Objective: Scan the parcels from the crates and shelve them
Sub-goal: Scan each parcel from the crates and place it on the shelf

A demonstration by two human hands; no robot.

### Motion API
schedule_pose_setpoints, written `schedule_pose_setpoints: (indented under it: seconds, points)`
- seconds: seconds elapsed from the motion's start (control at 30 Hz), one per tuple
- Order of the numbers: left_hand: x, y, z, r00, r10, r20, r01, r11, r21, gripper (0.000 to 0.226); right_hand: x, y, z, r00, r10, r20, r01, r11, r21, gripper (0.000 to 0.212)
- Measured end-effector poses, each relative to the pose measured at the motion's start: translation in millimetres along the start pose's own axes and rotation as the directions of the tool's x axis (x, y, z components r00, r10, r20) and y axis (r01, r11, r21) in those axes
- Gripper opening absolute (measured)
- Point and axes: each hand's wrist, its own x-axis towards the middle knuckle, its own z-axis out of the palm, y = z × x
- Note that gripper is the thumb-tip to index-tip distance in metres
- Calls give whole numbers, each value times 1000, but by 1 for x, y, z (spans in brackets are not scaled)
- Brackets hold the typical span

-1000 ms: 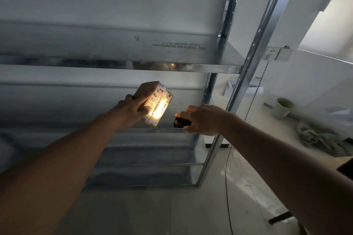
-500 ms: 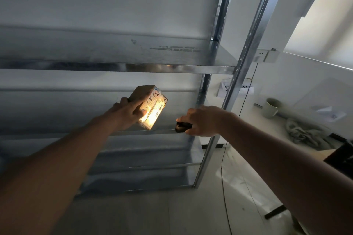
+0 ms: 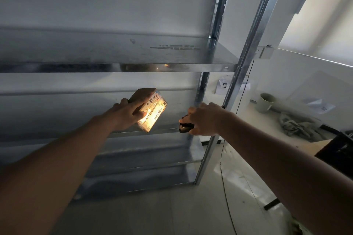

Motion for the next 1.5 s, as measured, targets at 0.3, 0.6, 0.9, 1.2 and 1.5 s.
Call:
schedule_pose_setpoints:
  seconds: [0.3,0.6,0.9,1.2,1.5]
  points:
    - [-7,7,-4,999,-36,6,36,998,-57,69,-3,-1,0,1000,7,-1,-7,1000,-31,50]
    - [-15,37,-3,999,-23,-47,12,972,-233,73,-16,24,12,998,7,-68,2,991,136,58]
    - [-62,89,-20,964,-77,-255,-76,837,-541,72,-9,28,14,892,220,-395,89,771,631,61]
    - [-122,105,-51,863,-224,-454,-179,704,-687,64,29,-29,-46,775,476,-416,386,164,908,47]
    - [-189,38,-82,726,-306,-616,-223,742,-632,65,56,-143,-130,783,385,-488,567,-120,815,46]
